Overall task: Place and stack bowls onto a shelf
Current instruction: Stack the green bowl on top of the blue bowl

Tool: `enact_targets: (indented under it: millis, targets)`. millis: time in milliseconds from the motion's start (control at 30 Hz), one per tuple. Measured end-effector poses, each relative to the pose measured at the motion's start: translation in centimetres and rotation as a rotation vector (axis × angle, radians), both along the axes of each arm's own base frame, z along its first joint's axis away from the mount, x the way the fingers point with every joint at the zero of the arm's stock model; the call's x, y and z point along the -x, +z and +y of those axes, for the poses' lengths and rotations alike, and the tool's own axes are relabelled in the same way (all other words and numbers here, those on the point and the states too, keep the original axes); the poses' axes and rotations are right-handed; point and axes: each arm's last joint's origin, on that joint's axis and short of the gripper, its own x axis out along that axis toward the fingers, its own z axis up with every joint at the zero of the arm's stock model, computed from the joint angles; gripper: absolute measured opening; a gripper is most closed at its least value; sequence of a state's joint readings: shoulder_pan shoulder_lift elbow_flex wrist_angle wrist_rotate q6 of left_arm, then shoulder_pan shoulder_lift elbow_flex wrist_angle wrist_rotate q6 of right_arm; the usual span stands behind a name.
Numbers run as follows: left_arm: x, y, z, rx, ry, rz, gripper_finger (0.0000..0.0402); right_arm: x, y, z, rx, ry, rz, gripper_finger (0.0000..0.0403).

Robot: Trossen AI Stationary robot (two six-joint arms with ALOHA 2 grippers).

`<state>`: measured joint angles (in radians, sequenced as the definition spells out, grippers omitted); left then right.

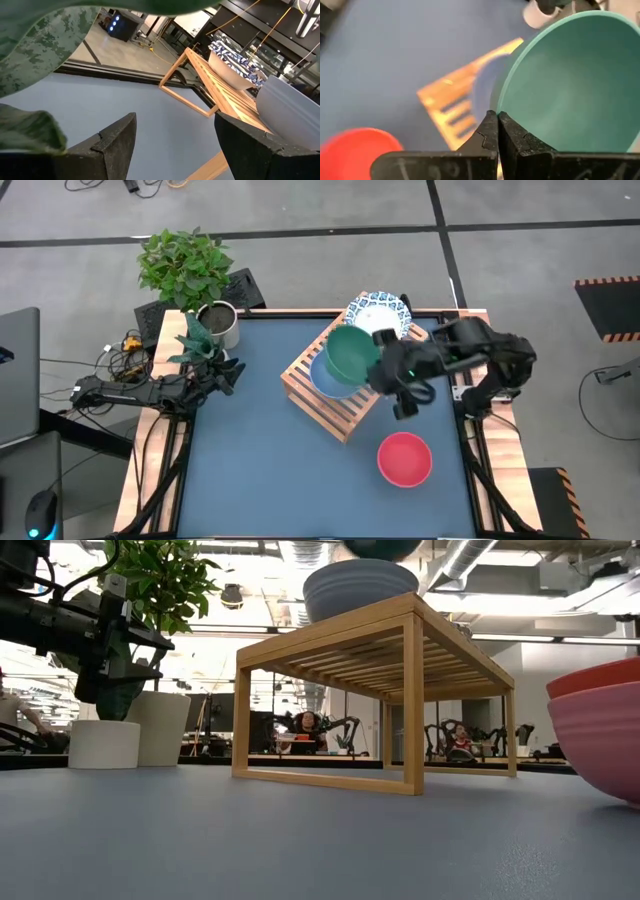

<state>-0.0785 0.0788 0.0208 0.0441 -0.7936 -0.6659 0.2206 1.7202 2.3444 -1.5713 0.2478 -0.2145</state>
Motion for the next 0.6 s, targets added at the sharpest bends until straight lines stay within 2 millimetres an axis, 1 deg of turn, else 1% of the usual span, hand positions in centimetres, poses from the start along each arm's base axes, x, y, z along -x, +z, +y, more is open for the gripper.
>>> enact_targets:
  millis: [100,200,300,400,467,600]
  targets:
    - [0.0,0.0,0.0,0.0,0.0,0.0,0.0253,-0.8,-0.4,-1.4,0.061,0.025,0.028,0.0018]
    - [0.0,0.0,0.0,0.0,0.0,0.0,0.0253,-1.6,-1.1,-2.0,0.097,0.054,0.065,0.0018]
    - [0.0,0.0,0.0,0.0,0.0,0.0,0.0253,-2.9,-2.1,-1.8,0.126,0.112,0.108,0.0018]
    - [0.0,0.0,0.0,0.0,0.0,0.0,0.0253,-3.8,-2.9,-1.1,0.148,0.17,0.142,0.0018]
    - [0.0,0.0,0.0,0.0,-0.001,0.0,0.0253,-4.2,-3.3,-0.8,0.153,0.197,0.155,0.0018]
    - [0.0,0.0,0.0,0.0,0.0,0.0,0.0253,-4.9,-3.9,-0.6,0.132,0.198,0.177,0.0018]
